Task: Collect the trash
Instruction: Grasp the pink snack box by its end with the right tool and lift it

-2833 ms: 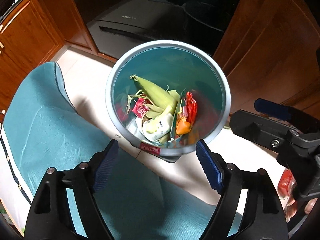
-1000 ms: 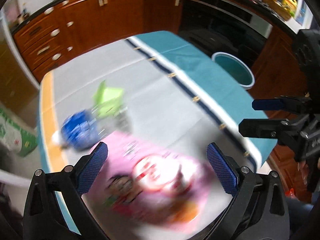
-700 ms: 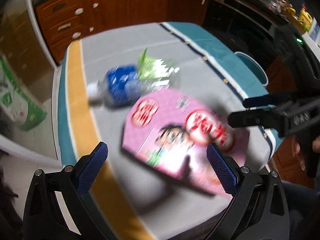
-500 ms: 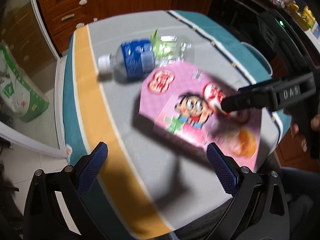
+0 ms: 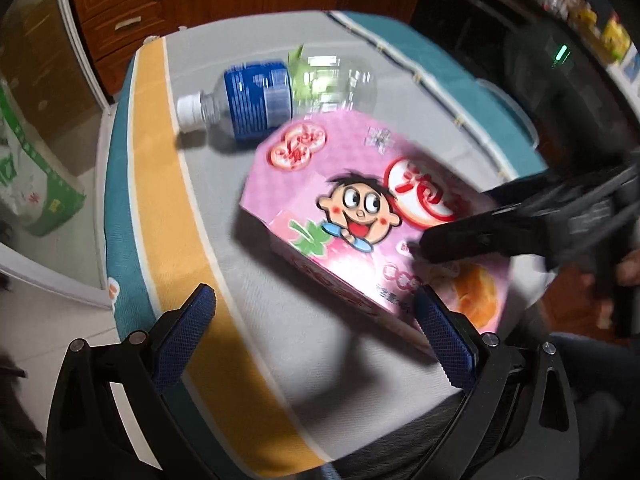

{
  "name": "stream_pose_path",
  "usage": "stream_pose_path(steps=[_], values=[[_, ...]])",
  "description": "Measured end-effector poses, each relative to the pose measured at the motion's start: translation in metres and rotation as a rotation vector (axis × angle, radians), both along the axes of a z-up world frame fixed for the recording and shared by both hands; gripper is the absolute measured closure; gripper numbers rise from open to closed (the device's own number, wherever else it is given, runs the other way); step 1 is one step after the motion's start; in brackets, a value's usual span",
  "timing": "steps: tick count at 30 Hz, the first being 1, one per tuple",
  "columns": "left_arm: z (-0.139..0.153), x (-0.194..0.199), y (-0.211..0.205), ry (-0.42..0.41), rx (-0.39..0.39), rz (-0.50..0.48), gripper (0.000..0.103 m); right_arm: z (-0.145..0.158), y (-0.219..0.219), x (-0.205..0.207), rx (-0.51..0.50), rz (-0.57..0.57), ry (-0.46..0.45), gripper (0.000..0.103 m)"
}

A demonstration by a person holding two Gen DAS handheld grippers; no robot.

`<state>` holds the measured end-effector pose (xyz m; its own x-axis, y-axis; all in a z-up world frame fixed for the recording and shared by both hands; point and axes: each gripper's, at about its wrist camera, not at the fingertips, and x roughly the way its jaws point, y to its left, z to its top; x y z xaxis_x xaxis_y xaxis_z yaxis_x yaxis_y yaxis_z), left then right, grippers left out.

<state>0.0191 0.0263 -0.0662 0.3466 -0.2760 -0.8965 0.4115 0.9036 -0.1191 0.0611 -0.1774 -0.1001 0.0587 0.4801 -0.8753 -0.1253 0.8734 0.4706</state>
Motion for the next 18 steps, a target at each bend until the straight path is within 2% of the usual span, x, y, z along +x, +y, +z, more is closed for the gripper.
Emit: stream_pose_path(steps=[3,6,13,18], values=[[-0.002,-0.004,0.010,0.009,-0.045,0.022,0.003,0.010,0.005,-0.011,-0.018,0.019,-0.019,0.007],[-0.003,-0.007,0.019,0.009,-0.058,0.040,0.002,0.017,0.008,-0.020,0.002,0.020,-0.021,0.007],[0.003,-0.019,0.019,-0.072,0.034,0.017,0.002,0.040,0.009,-0.036,0.031,0.017,-0.068,0.007],[0.000,-0.023,0.027,-0.075,0.032,0.026,0.002,0.047,0.008,-0.038,0.060,0.016,-0.074,0.007]])
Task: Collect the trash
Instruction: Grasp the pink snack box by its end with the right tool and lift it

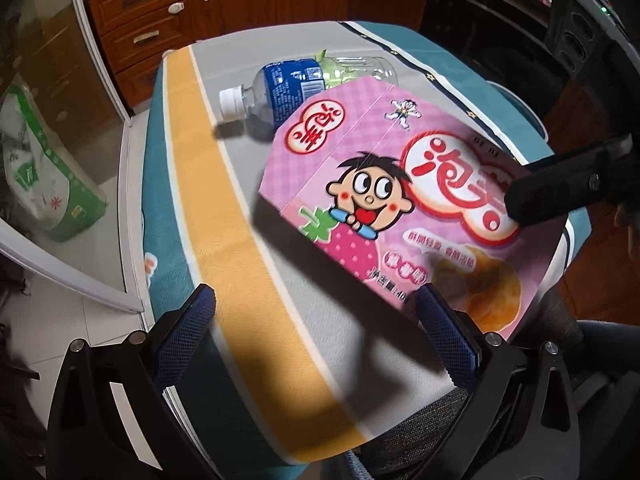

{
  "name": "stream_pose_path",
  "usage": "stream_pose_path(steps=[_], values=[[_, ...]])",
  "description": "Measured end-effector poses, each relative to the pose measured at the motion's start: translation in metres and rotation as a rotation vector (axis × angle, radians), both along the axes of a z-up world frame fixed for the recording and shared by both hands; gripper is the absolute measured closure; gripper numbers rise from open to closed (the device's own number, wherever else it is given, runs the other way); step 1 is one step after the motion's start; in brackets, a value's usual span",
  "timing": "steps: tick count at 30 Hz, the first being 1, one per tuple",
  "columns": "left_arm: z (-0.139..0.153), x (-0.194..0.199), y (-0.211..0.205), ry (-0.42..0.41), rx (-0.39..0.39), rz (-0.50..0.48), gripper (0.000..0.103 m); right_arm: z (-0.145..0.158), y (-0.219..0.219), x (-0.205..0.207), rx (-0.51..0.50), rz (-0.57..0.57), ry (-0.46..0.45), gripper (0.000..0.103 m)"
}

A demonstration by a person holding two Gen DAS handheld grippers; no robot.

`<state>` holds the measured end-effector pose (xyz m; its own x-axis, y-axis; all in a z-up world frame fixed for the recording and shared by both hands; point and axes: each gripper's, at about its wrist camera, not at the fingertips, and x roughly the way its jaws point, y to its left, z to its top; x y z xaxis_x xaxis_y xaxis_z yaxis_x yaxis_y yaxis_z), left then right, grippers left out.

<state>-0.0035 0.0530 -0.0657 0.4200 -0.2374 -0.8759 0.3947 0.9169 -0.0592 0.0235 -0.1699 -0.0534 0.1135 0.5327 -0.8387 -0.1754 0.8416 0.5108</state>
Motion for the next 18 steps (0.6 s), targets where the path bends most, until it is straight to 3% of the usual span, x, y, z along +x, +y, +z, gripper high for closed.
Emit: stream_pose_path(steps=[4,7,9,10,11,12,14,16,18], values=[[-0.003,-0.005,0.006,0.003,0.013,0.013,0.002,-0.020,0.001,0.010,-0.046,-0.013,0.045,0.007],[-0.008,-0.006,0.011,0.021,0.010,0.029,0.003,-0.031,0.005,0.013,0.038,-0.021,0.104,0.007],[-0.015,-0.006,0.010,0.033,0.042,0.034,0.003,-0.025,0.016,0.010,0.030,0.014,0.064,0.009],[-0.019,-0.006,0.009,0.042,0.055,0.035,0.003,-0.019,0.023,0.008,0.006,0.037,0.028,0.018],[-0.023,-0.006,0.009,0.054,0.061,0.036,0.003,-0.014,0.029,0.007,-0.005,0.051,0.012,0.040],[-0.026,-0.005,0.009,0.066,0.057,0.037,0.004,-0.011,0.032,0.007,-0.001,0.056,0.006,0.054],[-0.027,-0.003,0.012,0.082,0.020,0.043,0.004,0.001,0.037,0.005,-0.018,0.055,-0.030,0.061],[-0.021,0.000,0.016,0.071,-0.011,0.053,0.004,0.019,0.039,-0.001,-0.089,0.063,-0.119,0.061],[-0.012,0.008,0.020,0.049,-0.039,0.057,0.004,0.031,0.030,-0.003,-0.069,0.048,-0.140,0.061]])
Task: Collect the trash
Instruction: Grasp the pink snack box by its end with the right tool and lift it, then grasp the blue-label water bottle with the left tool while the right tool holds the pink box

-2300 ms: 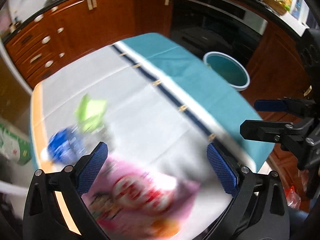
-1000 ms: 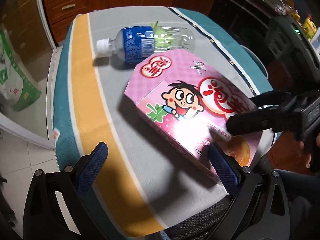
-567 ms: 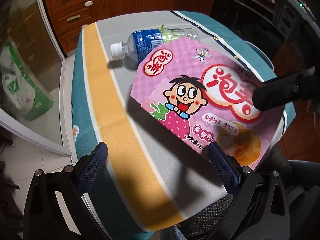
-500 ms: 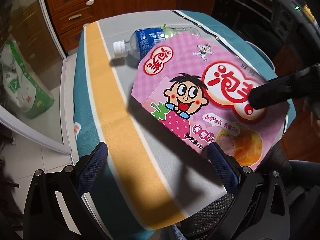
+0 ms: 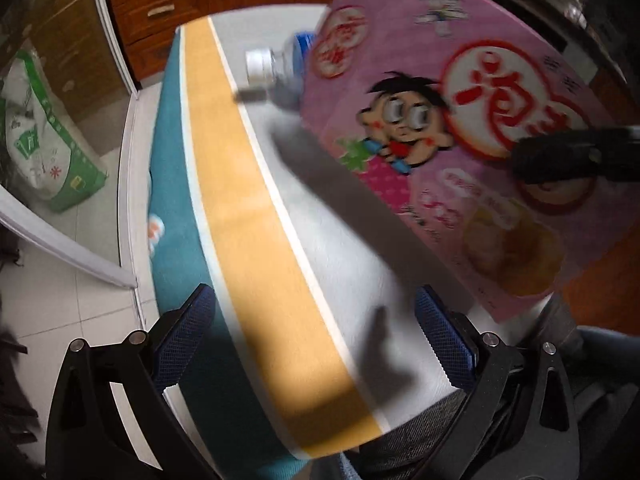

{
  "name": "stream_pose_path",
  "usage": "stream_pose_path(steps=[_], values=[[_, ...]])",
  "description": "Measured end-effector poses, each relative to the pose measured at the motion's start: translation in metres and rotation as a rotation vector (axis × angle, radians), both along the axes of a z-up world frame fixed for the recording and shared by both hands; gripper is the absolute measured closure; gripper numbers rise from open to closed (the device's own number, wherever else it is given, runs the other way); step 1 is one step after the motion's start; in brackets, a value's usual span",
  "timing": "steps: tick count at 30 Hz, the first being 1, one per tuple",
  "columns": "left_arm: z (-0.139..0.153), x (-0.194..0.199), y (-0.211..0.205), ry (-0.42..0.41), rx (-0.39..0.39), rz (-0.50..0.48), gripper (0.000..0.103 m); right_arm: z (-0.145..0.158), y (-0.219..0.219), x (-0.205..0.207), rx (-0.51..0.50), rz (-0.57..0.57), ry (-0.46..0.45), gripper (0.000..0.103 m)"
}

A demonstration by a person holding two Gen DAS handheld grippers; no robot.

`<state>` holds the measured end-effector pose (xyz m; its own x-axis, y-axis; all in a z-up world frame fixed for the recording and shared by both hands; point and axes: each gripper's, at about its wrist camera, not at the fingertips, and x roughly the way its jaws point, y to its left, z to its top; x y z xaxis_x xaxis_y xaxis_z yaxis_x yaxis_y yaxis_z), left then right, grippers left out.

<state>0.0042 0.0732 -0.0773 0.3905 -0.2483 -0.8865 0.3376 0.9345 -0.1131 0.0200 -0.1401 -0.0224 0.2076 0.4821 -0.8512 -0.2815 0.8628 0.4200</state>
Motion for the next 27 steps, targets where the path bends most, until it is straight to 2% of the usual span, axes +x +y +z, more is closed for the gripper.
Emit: stream_pose_path(steps=[4,7,10,14,18,21,27], values=[[0.018,0.029,-0.002,-0.058,-0.006,-0.025,0.004,0.038,-0.036,0.002,0.035,-0.080,-0.098,0.061],[0.029,0.064,-0.014,-0.101,0.024,-0.074,0.004,0.054,-0.063,0.012,0.017,-0.186,-0.158,0.061],[0.038,0.094,-0.026,-0.138,0.063,-0.137,0.004,0.056,-0.090,0.023,0.005,-0.275,-0.170,0.061],[0.043,0.133,-0.048,-0.142,0.087,-0.252,0.004,0.050,-0.114,0.036,-0.061,-0.346,-0.181,0.061],[0.034,0.165,-0.072,-0.098,0.133,-0.360,0.004,0.023,-0.126,0.050,-0.086,-0.392,-0.110,0.061],[0.022,0.178,-0.082,-0.061,0.138,-0.398,0.004,0.000,-0.124,0.057,-0.073,-0.382,-0.043,0.061],[0.007,0.173,-0.091,0.011,0.101,-0.449,0.004,-0.010,-0.110,0.060,-0.042,-0.322,-0.013,0.061]])
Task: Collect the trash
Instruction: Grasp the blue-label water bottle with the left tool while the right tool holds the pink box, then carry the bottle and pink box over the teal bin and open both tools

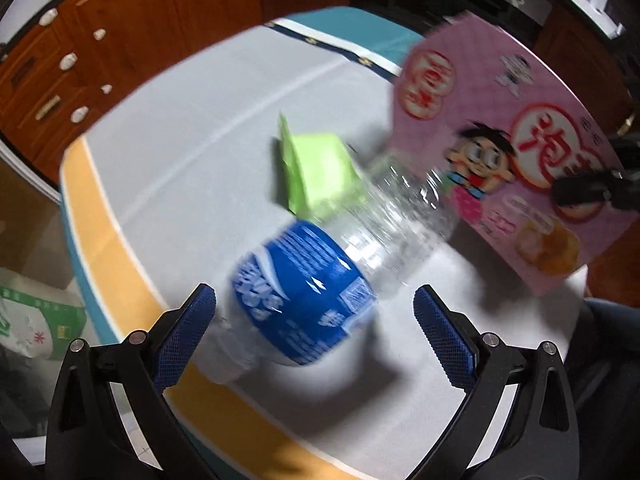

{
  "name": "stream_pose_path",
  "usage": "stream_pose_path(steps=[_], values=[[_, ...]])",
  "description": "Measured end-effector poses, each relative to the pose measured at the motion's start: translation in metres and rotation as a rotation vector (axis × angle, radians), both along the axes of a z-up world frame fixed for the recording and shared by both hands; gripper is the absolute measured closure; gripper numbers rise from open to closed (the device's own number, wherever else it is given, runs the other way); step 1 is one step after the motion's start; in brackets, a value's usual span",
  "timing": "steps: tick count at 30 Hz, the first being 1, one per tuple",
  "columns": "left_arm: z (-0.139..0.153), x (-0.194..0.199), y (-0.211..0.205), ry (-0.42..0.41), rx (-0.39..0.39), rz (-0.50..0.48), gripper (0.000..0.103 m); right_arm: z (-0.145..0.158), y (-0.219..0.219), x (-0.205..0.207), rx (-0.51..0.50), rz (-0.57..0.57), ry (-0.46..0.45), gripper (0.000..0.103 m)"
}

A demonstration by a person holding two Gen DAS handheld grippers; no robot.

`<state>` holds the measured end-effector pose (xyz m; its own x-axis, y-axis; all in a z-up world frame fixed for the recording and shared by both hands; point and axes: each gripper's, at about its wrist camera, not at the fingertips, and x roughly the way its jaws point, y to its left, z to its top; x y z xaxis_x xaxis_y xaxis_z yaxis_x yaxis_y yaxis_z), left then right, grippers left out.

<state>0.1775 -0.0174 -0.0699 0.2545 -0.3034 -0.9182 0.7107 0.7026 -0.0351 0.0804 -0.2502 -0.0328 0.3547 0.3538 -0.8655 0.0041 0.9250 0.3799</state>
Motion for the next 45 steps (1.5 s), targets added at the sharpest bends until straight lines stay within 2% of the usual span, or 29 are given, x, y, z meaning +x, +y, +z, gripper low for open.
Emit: stream_pose_path(steps=[6,13,16,19,22,25,27,31,32,34,35,36,40,45], values=[[-0.006,-0.037,-0.007,0.041,-0.022,-0.017,0.004,-0.005,-0.002,-0.003,0.007,0.002,0.002,0.060],[0.008,-0.070,-0.016,0.140,-0.150,-0.065,0.004,-0.006,-0.024,-0.010,0.007,-0.069,-0.005,0.060],[0.022,-0.086,-0.024,0.116,-0.159,-0.108,0.004,-0.008,-0.038,-0.016,0.009,-0.102,-0.009,0.060],[0.034,-0.084,-0.025,0.050,-0.130,-0.100,0.004,-0.008,-0.047,-0.022,0.010,-0.115,-0.018,0.060],[0.032,-0.061,-0.021,0.000,-0.052,-0.050,0.004,-0.008,-0.052,-0.026,0.029,-0.117,-0.028,0.060],[0.017,-0.050,-0.033,0.066,-0.001,-0.041,0.004,-0.010,-0.057,-0.029,0.056,-0.125,-0.034,0.060],[0.008,-0.053,-0.044,0.101,0.028,-0.078,0.004,-0.011,-0.061,-0.032,0.066,-0.130,-0.037,0.060],[-0.007,-0.063,-0.066,0.047,0.132,-0.132,0.004,-0.016,-0.073,-0.037,0.085,-0.146,-0.039,0.060],[-0.009,-0.065,-0.068,0.041,0.140,-0.127,0.004,-0.018,-0.077,-0.039,0.096,-0.151,-0.040,0.060],[-0.010,-0.061,-0.069,0.055,0.126,-0.091,0.016,-0.020,-0.084,-0.041,0.117,-0.160,-0.046,0.060],[-0.010,-0.057,-0.068,0.067,0.121,-0.064,0.034,-0.021,-0.088,-0.043,0.124,-0.164,-0.051,0.060],[-0.010,-0.054,-0.068,0.085,0.113,-0.038,0.034,-0.021,-0.091,-0.044,0.133,-0.167,-0.053,0.060],[-0.006,-0.049,-0.076,0.054,0.142,0.031,0.034,-0.024,-0.105,-0.049,0.166,-0.180,-0.069,0.061],[0.007,-0.056,-0.114,0.032,0.146,0.023,0.034,-0.024,-0.126,-0.055,0.185,-0.205,-0.101,0.061]])
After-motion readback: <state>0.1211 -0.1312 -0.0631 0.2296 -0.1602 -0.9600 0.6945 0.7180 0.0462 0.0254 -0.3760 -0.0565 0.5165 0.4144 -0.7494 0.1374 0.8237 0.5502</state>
